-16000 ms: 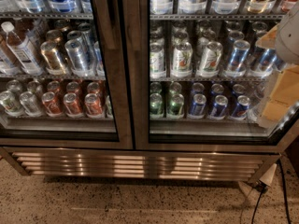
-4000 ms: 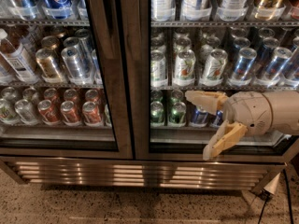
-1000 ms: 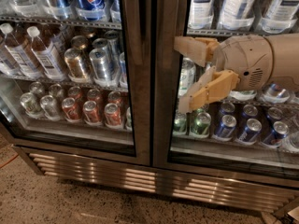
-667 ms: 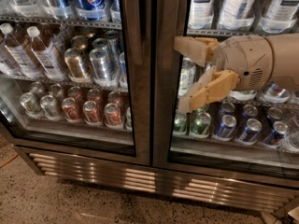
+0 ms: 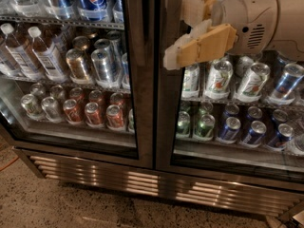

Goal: Open right fridge door

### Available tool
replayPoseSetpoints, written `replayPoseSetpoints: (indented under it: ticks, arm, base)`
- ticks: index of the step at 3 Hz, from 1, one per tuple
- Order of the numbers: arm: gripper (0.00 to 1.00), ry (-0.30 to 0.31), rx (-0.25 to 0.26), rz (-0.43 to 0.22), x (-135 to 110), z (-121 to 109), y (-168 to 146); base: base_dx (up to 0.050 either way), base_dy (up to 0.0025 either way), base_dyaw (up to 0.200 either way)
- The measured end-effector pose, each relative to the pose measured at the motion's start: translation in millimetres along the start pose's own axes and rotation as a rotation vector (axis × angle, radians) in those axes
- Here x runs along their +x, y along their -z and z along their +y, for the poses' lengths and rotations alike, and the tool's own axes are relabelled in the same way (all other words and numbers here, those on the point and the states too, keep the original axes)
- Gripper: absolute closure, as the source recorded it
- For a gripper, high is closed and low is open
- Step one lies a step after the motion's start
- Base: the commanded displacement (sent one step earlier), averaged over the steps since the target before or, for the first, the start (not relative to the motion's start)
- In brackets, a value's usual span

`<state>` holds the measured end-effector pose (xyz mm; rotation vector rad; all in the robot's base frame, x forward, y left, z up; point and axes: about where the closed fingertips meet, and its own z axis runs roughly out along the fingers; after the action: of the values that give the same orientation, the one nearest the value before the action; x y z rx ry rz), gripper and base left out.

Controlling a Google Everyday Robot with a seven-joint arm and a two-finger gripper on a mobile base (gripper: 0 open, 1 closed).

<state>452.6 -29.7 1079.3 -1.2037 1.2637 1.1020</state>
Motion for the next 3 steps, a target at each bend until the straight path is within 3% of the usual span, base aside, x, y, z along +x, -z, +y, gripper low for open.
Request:
replayPoseSetpoints:
  ticks: [3]
  arm:
    - [0.0,-0.051,-0.008,0.007,20.7,-6.0,-2.8]
  base:
    - [0.0,0.0,0.0]
